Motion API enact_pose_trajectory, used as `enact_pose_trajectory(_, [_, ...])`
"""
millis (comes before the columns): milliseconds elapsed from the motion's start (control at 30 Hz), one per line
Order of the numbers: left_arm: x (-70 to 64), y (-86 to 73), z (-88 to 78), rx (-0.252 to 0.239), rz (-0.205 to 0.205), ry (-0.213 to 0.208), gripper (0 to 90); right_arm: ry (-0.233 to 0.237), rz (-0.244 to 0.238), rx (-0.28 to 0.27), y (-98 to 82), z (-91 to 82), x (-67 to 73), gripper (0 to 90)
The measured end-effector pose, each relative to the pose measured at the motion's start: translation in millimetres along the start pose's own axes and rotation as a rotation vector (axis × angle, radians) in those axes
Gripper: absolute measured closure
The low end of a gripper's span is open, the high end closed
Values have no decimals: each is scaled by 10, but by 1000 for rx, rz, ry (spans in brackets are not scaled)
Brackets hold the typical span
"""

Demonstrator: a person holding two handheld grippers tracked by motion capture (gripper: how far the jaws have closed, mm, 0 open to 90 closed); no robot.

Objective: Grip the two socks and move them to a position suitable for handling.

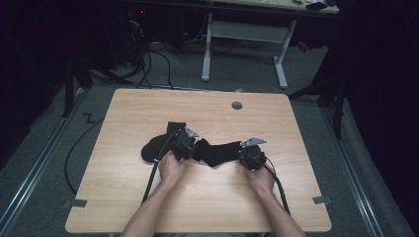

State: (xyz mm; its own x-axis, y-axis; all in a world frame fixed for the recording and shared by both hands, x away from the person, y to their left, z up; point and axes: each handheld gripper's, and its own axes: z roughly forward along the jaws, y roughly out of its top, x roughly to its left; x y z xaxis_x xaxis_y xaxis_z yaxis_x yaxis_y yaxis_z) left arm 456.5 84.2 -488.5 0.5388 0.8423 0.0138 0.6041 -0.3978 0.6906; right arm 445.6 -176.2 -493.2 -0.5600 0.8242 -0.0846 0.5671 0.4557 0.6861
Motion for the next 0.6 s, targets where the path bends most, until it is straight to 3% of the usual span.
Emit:
enact_pose_trajectory(200, [-28, -117, -359, -62, -42, -62, 861, -5, 31, -21, 39, -38, -128, 885])
enact_pose_trajectory(333, [-109, -187, -474, -67, -39, -85, 858, -13, 17, -35, 123, -44, -161, 885])
enact_pose_trajectory(367, [-162, -241, -518, -61, -45, -114, 857, -16, 12, -33, 185, -37, -173, 885])
enact_pose_trajectory(433, [-193, -265, -527, -50, -42, -127, 851, -17, 6, -34, 207, -22, -178, 884])
enact_pose_trajectory(533, [-282, -324, -548, -28, -18, -145, 811, -15, 15, -19, 222, 58, -199, 833])
enact_pose_trajectory(600, [-300, -329, -611, -57, -2, -127, 747, -6, 66, -41, 194, 23, -207, 686])
